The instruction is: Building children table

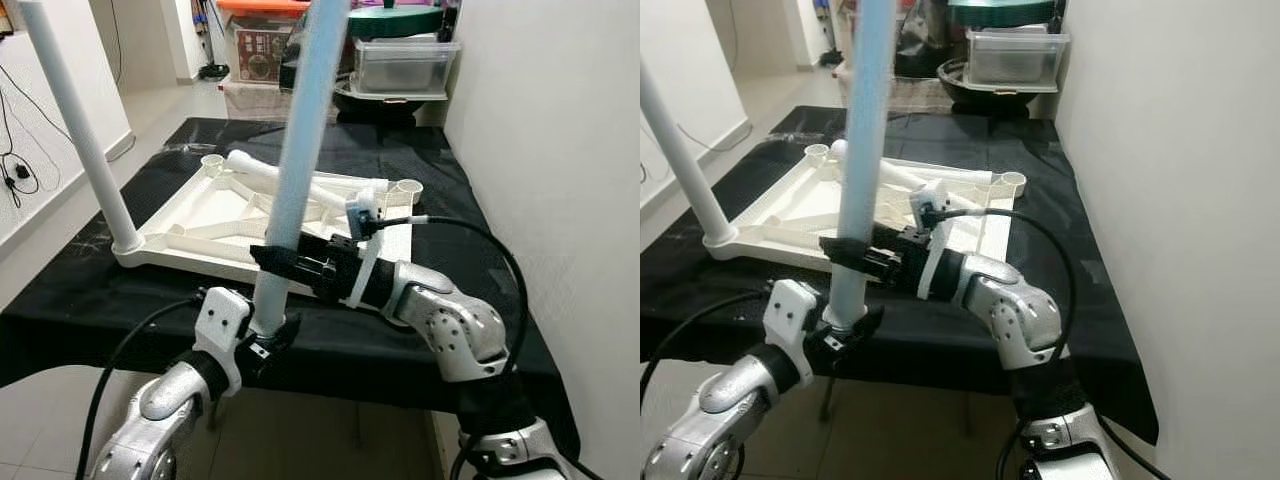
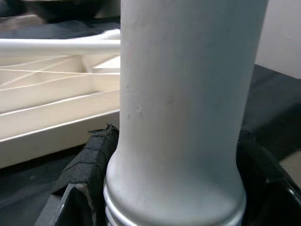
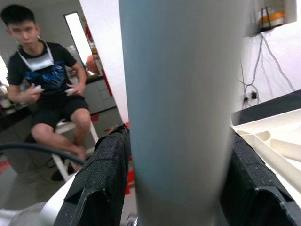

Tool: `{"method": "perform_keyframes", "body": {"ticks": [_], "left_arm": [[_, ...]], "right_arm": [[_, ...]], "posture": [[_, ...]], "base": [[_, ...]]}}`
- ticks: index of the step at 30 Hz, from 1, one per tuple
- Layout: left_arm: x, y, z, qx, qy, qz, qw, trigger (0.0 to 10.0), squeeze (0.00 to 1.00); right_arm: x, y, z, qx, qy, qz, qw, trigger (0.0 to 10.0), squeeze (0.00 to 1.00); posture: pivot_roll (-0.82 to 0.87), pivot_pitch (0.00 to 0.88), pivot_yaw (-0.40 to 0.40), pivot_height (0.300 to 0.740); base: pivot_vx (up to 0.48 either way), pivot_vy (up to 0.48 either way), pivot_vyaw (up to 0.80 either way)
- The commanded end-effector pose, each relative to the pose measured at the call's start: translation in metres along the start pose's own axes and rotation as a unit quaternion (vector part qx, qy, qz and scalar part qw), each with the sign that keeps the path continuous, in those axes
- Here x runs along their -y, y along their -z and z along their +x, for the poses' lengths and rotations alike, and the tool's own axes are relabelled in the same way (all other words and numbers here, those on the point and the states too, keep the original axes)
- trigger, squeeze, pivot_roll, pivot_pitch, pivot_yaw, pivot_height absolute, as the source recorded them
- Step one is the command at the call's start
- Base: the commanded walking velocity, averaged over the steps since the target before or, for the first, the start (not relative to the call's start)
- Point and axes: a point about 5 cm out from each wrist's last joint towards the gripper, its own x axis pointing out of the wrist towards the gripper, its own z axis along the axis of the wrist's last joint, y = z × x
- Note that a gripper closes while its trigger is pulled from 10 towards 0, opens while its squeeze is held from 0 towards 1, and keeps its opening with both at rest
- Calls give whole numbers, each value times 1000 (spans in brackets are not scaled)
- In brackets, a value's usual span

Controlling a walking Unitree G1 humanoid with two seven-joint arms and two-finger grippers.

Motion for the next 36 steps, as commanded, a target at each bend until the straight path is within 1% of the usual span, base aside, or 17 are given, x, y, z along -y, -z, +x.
{"method": "perform_keyframes", "body": {"ticks": [1, 6, 13, 14, 24, 27, 29, 30, 31, 36], "left_arm": [[2, 2, 2, -6, 9, 12, 1000, 10000, 0], [4, 5, 6, -6, 12, 13, 1000, 10000, 0], [6, 5, 9, -3, 18, 17, 1000, 10000, 0], [6, 5, 10, -3, 19, 20, 1000, 10000, 0], [4, 7, 8, -5, 14, 19, 1000, 10000, 0], [1, 11, 7, -21, 2, 5, 1000, 10000, 0], [0, 12, 7, -23, -3, 2, 1000, 10000, 0], [-2, 13, 6, -24, -13, -10, 1000, 10000, 824], [-4, 13, 5, -21, -18, -17, 999, 10000, 1000], [-7, 12, 1, -15, -34, -16, 999, 10000, 1000]], "right_arm": [[-2, 2, 4, -5, 3, -7, 1000, 10000, 0], [-2, 4, 7, -5, 13, -6, 1000, 10000, 0], [-5, 8, 10, -10, 12, -1, 1000, 10000, 0], [-5, 9, 11, -10, 11, 3, 1000, 0, 0], [-5, 8, 10, -6, 7, 6, 1000, 0, 0], [-2, 5, 8, 1, 15, 4, 1000, 0, 0], [0, 4, 7, 3, 19, 3, 1000, 0, 0], [2, 1, 6, 8, 25, 1, 1000, 0, 0], [5, -1, 5, 13, 31, -2, 999, 0, 0], [15, -9, -2, 23, 52, -8, 998, 0, 0]], "posture": [[89, 25, -18, 740], [82, 33, -15, 740], [82, 41, -17, 740], [81, 42, -17, 740], [80, 42, -16, 740], [82, 40, -18, 740], [82, 40, -18, 740], [83, 38, -17, 740], [83, 37, -17, 740], [83, 33, -18, 740]], "base": [[0, 0, 0], [0, 0, 0], [0, 0, 0], [0, 0, 0], [0, 0, 0], [0, 0, 0], [0, 0, 0], [0, 0, 0], [0, 0, 0], [0, 0, 0]]}}
